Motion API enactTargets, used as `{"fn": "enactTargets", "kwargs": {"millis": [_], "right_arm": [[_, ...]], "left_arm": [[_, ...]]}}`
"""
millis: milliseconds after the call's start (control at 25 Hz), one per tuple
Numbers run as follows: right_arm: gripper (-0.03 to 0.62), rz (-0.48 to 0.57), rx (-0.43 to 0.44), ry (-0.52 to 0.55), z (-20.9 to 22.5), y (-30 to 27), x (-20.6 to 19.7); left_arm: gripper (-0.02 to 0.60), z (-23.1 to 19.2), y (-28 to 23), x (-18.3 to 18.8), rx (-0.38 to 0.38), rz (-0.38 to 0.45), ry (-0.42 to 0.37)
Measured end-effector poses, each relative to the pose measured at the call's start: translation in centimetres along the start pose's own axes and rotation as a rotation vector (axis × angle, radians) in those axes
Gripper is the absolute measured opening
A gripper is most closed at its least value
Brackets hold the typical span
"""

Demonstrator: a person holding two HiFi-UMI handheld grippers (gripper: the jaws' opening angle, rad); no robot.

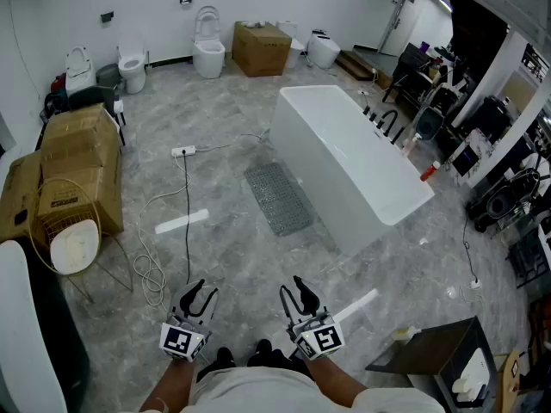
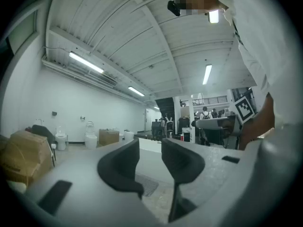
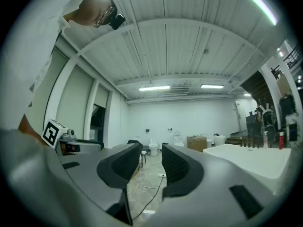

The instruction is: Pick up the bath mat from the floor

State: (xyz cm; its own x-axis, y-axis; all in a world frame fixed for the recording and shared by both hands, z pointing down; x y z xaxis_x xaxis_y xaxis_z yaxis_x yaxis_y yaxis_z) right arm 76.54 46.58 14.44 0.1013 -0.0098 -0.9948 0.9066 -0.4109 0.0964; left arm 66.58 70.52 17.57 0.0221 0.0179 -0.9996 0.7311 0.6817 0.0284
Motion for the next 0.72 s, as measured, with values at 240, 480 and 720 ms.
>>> {"fn": "enactTargets", "kwargs": {"millis": [240,480,720], "right_arm": [[0.167,-0.012,0.057,-0.103,-1.0,0.6,-0.5],[0.167,0.010,0.095,-0.096,-1.1,2.3,0.1],[0.167,0.124,0.018,-0.152,0.6,5.8,0.3]], "left_arm": [[0.143,1.5,1.8,1.9,-0.023,0.036,-0.004],[0.141,3.0,3.1,2.9,-0.024,0.054,-0.005],[0.141,5.0,3.4,3.5,-0.072,0.041,-0.083]]}}
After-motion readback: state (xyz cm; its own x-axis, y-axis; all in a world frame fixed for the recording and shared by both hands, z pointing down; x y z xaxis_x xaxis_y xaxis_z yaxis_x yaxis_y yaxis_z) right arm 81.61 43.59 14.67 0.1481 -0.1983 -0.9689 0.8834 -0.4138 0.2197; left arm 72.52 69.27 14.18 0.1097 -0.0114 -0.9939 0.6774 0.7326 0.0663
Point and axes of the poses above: the fingertips, and each gripper's own axes: y backward along the fingers, z to its right, x out of its top, the point moved 6 cm from there along y, backward along the fingers, and after that the axes turned 14 degrees about x, right-handed, at the moved point
